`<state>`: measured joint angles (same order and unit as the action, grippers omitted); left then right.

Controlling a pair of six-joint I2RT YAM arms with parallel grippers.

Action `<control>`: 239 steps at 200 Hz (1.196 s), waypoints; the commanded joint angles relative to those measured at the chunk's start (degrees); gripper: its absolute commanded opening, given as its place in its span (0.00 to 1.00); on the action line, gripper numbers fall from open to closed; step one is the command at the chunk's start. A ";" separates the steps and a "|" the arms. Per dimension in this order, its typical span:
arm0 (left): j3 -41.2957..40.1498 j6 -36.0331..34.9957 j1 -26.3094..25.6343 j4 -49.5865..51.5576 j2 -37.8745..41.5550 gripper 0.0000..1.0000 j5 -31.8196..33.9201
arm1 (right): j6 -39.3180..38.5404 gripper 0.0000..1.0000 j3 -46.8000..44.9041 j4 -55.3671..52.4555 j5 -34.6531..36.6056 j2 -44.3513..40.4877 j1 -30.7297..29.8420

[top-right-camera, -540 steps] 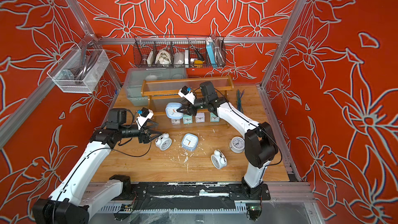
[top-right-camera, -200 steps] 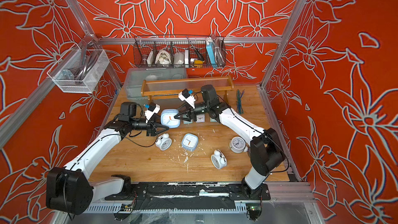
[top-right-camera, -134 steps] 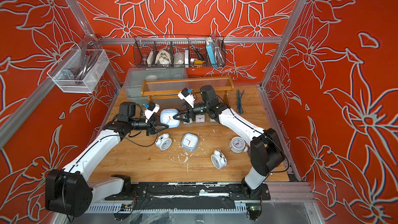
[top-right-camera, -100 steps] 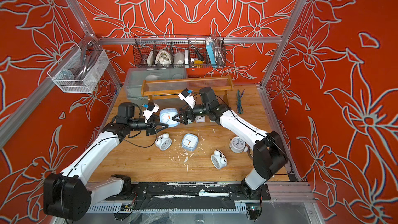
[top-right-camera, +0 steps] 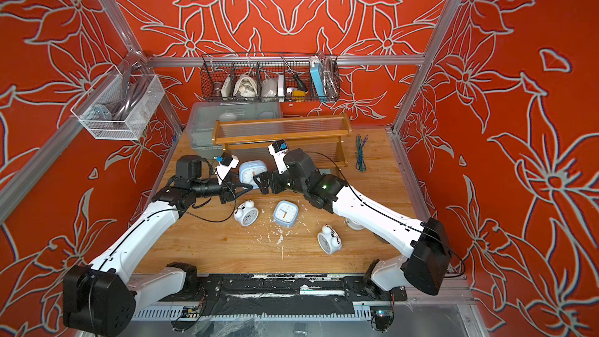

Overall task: Place the alarm clocks on the shelf by style
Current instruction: Adjust the alarm.

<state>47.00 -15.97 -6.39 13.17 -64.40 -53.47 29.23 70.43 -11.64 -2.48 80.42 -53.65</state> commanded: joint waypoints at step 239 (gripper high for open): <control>-0.42 -0.55 -0.68 -0.51 1.55 0.31 0.91 | 4.30 1.00 12.53 -0.94 18.41 12.74 -8.14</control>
<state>46.74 -15.55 -6.81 14.26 -64.10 -50.30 33.01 81.60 -11.60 14.87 91.83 -61.47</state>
